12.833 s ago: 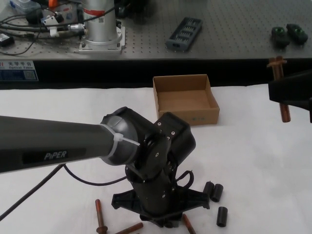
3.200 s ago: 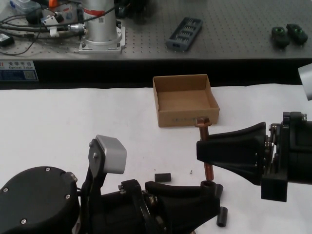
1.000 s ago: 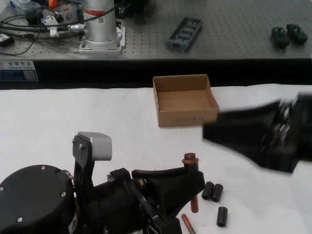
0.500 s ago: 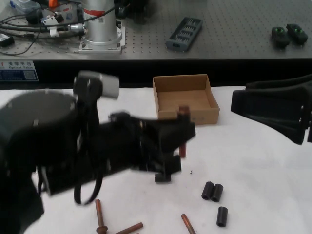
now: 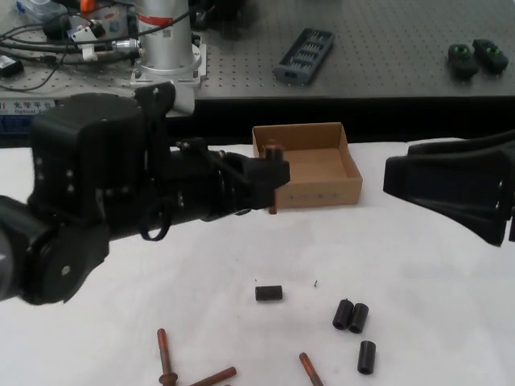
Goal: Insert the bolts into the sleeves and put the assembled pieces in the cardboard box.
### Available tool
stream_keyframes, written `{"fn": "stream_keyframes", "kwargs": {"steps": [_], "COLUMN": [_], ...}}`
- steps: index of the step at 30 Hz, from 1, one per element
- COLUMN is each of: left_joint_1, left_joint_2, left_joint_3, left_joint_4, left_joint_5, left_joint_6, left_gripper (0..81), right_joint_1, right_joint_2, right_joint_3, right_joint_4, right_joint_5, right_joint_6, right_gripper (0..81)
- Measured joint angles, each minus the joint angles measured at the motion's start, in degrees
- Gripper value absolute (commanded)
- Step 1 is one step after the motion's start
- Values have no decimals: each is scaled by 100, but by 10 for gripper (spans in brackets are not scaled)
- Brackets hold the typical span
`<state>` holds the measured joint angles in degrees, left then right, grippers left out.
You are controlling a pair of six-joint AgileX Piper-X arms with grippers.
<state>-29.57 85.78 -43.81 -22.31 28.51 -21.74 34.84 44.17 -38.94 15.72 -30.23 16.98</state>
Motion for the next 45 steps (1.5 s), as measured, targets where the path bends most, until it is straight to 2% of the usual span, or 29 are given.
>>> {"fn": "stream_keyframes", "kwargs": {"steps": [14,21,24,29,37,45], "left_joint_1": [82,170,202,246,290,338], "left_joint_2": [958,1334,1492,1727,2075,2476], "left_joint_3": [-697,-1334,-1604,-1950,-2443,-3006], "left_joint_4": [331,955,1173,1301,1630,1736], "left_joint_5": [130,130,130,130,130,130], "left_joint_6": [237,573,657,691,847,863], "left_gripper": [27,27,27,27,27,27], "right_joint_1": [-9,-38,-152,-372,-732,-758], "right_joint_2": [0,-9,-9,-9,-9,-182], "right_joint_3": [0,0,0,0,0,0], "right_joint_4": [328,680,797,970,1144,1188], "right_joint_5": [0,173,516,434,223,199], "right_joint_6": [-246,-499,-770,-804,-804,-828], "right_gripper": [400,400,363,269,266,266]}}
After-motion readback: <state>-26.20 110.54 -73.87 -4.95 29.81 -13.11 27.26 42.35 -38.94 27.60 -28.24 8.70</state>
